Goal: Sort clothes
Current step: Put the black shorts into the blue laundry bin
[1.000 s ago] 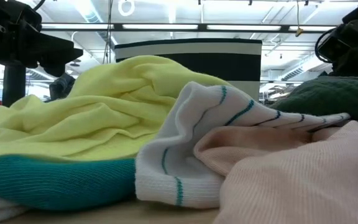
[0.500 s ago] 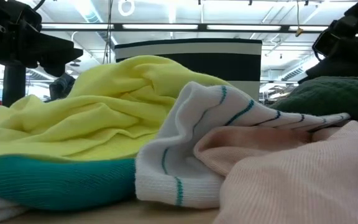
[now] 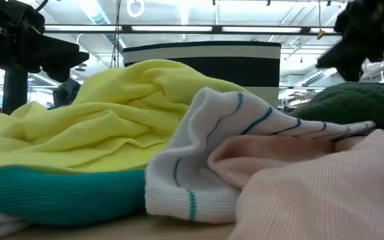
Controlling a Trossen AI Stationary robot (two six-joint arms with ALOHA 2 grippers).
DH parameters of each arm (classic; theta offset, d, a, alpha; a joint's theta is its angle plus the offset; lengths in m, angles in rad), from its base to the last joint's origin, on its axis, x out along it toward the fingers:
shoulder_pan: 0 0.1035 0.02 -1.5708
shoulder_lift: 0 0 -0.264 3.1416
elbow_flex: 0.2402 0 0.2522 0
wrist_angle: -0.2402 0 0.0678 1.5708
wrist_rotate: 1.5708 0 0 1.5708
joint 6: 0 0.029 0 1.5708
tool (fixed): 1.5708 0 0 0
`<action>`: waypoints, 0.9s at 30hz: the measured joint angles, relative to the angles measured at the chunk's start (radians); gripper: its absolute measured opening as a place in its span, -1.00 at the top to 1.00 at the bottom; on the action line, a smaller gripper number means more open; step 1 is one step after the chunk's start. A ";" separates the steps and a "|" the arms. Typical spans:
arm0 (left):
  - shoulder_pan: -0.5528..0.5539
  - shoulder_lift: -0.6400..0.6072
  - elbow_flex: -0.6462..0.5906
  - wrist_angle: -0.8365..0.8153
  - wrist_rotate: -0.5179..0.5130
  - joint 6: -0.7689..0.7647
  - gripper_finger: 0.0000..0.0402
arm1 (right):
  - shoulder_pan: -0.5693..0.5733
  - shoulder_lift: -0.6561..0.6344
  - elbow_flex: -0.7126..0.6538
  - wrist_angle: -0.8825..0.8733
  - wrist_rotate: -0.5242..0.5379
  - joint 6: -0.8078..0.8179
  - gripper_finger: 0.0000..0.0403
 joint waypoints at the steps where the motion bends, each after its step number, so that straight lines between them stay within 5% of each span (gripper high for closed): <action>1: 0.000 0.000 0.000 0.000 0.000 0.000 0.14 | 0.000 0.006 0.043 -0.036 0.014 -0.001 0.69; 8: 0.000 0.000 0.000 0.000 0.000 0.000 0.14 | 0.000 0.127 0.380 -0.402 0.240 -0.042 0.84; 13: 0.000 0.000 0.000 0.000 0.000 0.000 0.14 | -0.040 0.253 0.586 -0.697 0.435 0.075 0.84; 27: 0.000 0.000 0.000 0.000 0.000 0.000 0.14 | -0.366 0.591 0.690 -0.884 0.324 0.087 0.41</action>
